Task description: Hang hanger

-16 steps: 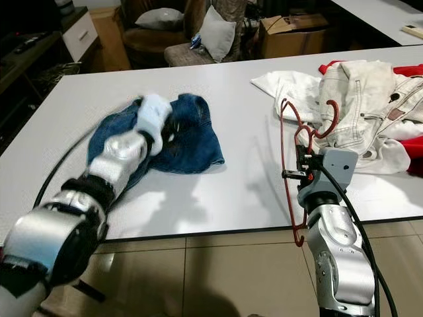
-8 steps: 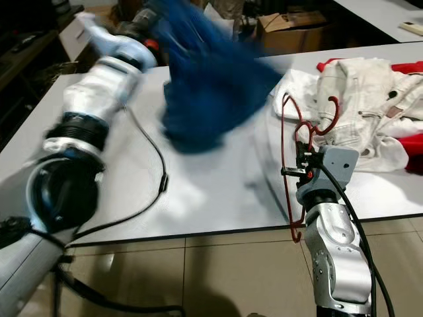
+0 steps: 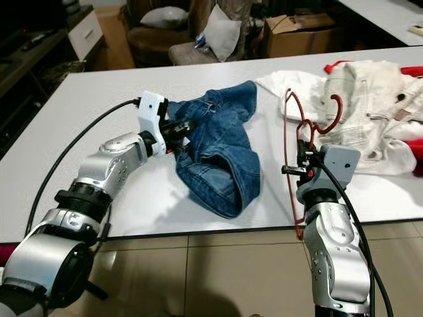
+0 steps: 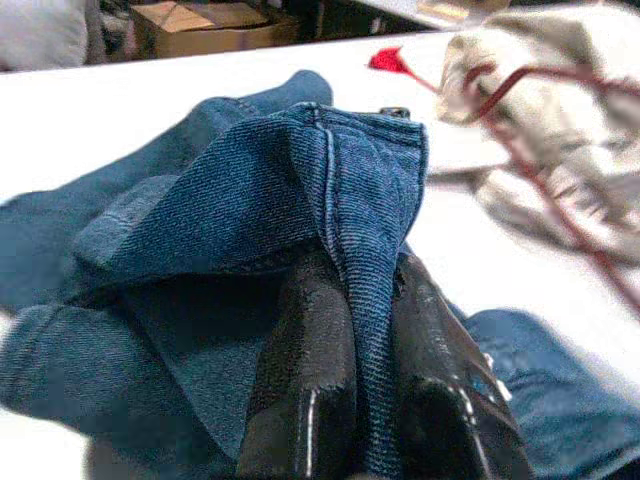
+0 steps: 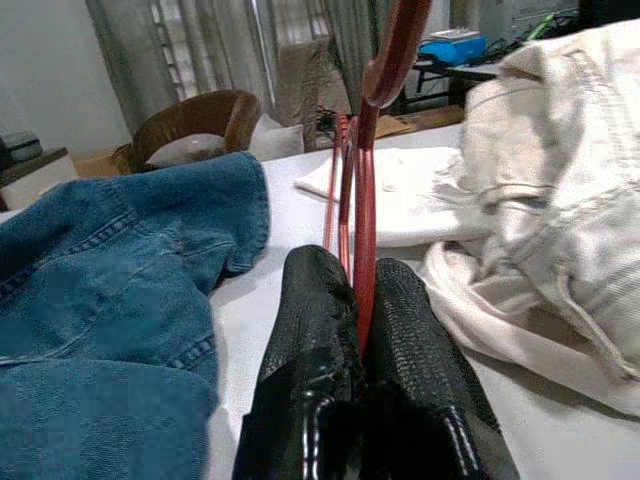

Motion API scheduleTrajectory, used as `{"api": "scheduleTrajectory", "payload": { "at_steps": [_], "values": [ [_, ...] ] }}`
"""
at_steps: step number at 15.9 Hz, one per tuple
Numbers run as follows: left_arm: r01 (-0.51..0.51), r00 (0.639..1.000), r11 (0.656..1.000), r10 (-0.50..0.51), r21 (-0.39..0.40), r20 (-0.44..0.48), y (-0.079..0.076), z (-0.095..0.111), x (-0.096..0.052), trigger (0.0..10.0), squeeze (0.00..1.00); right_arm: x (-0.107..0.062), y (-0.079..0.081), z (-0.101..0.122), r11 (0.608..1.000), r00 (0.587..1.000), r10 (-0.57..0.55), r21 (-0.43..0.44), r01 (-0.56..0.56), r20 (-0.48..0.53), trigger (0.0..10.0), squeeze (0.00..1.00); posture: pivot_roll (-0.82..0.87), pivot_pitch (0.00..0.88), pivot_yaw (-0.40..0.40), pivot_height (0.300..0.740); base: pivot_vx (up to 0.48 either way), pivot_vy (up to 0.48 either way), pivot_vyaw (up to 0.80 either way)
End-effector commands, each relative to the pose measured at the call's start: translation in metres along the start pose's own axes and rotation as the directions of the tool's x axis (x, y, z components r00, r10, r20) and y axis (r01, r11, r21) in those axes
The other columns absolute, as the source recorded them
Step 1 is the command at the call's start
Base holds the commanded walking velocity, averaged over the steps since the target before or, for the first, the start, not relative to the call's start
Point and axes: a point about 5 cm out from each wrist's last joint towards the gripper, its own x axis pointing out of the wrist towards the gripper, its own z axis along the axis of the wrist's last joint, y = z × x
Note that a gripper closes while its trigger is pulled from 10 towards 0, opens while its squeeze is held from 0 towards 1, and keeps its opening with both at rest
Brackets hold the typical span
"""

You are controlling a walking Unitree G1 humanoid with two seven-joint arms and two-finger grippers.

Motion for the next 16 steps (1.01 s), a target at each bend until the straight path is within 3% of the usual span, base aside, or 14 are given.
{"api": "scheduleTrajectory", "payload": {
  "at_steps": [1,2,4,6,8,9,12,16],
  "values": [
    [-0.058,0.998,0.995,0.059,0.079,-0.010,0.011,-0.004,-0.011,10.0,0.01,0.002,0.001,0.000,1.000,1.000,0.000,0.004,0.000,0.005,10.0,0.00,-0.14,0.000,0.133,0.740,0.000,0.000,0.00],
    [-0.068,0.998,0.990,0.068,0.126,0.006,0.014,-0.002,-0.016,10.0,1.00,0.003,0.001,0.000,1.000,1.000,0.002,0.004,-0.002,0.006,10.0,0.00,-0.14,0.000,0.130,0.740,0.000,0.000,0.00],
    [-0.103,0.995,0.971,0.104,0.216,0.007,0.019,0.000,-0.022,10.0,1.00,0.003,0.002,0.000,1.000,1.000,0.005,0.003,-0.005,0.007,10.0,0.00,-0.14,0.000,0.129,0.740,0.000,0.000,0.00],
    [-0.182,0.982,0.948,0.191,0.259,-0.008,0.035,0.000,-0.034,10.0,1.00,0.004,0.003,0.000,1.000,1.000,0.013,0.002,-0.013,0.008,10.0,0.00,-0.14,0.000,0.128,0.740,0.000,0.000,0.00],
    [-0.177,0.983,0.930,0.183,0.322,0.011,0.038,0.005,-0.039,10.0,1.00,0.004,0.002,0.000,1.000,1.000,0.015,0.001,-0.015,0.007,10.0,0.00,-0.14,0.000,0.123,0.740,0.000,0.000,0.00],
    [-0.171,0.985,0.921,0.171,0.351,0.031,0.039,0.009,-0.041,10.0,0.00,0.005,0.002,0.000,1.000,1.000,0.017,0.000,-0.017,0.007,10.0,0.00,-0.14,0.000,0.121,0.740,0.000,0.000,0.00],
    [-0.126,0.990,0.881,0.138,0.457,0.007,0.041,0.011,-0.042,10.0,0.00,0.006,0.004,0.000,1.000,1.000,0.028,-0.001,-0.028,0.008,10.0,0.00,-0.13,0.000,0.116,0.740,0.000,0.000,0.00],
    [-0.210,0.977,0.839,0.202,0.502,0.070,0.051,0.026,-0.041,10.0,0.00,0.007,0.004,0.000,1.000,1.000,0.029,-0.002,-0.029,0.011,10.0,0.00,-0.14,0.000,0.121,0.740,0.000,0.000,0.00]
  ]
}}
